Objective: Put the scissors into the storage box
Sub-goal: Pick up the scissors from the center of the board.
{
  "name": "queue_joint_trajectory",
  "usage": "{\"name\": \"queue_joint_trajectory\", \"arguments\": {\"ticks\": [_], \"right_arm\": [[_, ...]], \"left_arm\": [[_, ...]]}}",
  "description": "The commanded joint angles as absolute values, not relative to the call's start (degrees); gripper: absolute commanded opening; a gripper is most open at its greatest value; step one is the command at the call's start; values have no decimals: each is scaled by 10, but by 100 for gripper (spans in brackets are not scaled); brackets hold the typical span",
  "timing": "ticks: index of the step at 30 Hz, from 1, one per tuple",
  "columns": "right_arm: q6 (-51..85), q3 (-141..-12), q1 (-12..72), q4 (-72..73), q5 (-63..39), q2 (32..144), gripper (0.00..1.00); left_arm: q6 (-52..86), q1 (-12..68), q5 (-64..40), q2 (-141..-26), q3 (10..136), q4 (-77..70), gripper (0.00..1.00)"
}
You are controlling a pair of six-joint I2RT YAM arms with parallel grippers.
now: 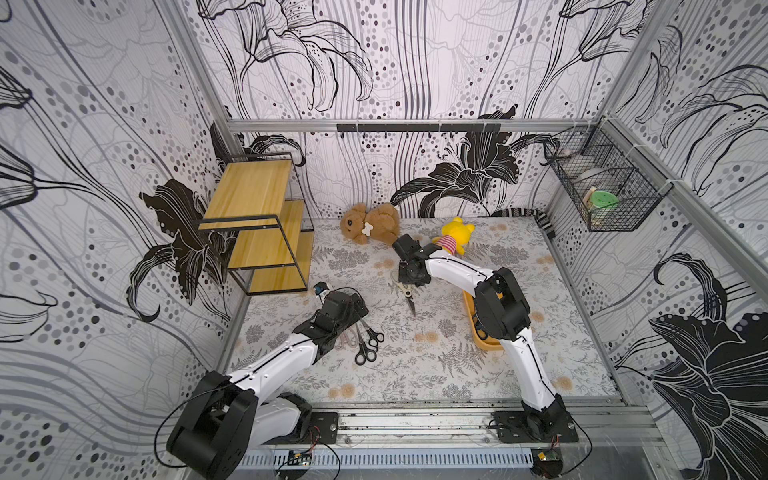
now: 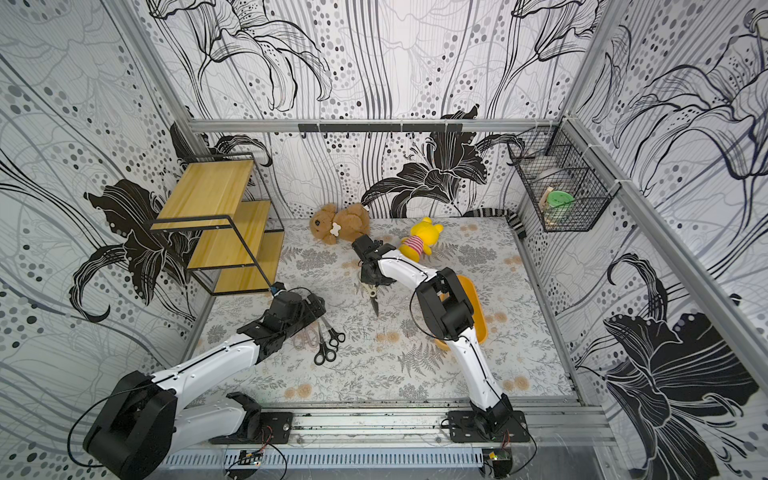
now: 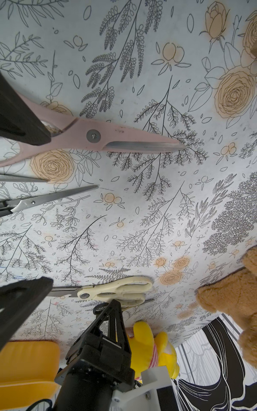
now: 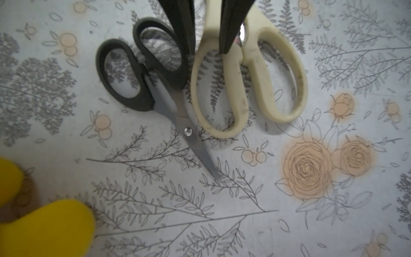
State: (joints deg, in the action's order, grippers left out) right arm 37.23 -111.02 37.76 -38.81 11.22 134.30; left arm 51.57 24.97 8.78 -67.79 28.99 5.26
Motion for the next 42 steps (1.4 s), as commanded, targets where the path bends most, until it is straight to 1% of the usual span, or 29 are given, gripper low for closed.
{"name": "queue_joint_trajectory", "arguments": {"ticks": [1, 11, 14, 18, 22, 24, 26, 35, 40, 42], "right_arm": [[393, -1127, 381, -411, 127, 1365, 23], [393, -1158, 381, -419, 129, 1394, 23], [385, -1171, 381, -425, 128, 1407, 21], [371, -1166, 381, -424, 126, 1417, 15], [359, -1147, 381, -408, 127, 1416, 5], [353, -1139, 381, -399, 125, 1411, 2], [350, -1134, 381, -391, 121, 1403, 0], [345, -1129, 388, -358, 89, 1339, 0], [334, -1095, 388, -351, 106, 1276, 0], [330, -1068, 388, -346, 115, 1242, 0]], "left_arm": [[500, 244, 91, -669, 281, 46, 97], [493, 237, 90, -669, 285, 47, 97], [491, 236, 89, -670, 287, 48, 97], [490, 235, 89, -670, 288, 49, 97], [490, 232, 87, -668, 287, 49, 97], [491, 232, 86, -668, 287, 49, 97], [490, 231, 86, -667, 285, 49, 97], [494, 230, 80, -666, 291, 51, 97], [505, 230, 68, -663, 289, 42, 97], [506, 231, 48, -667, 285, 28, 97]]}}
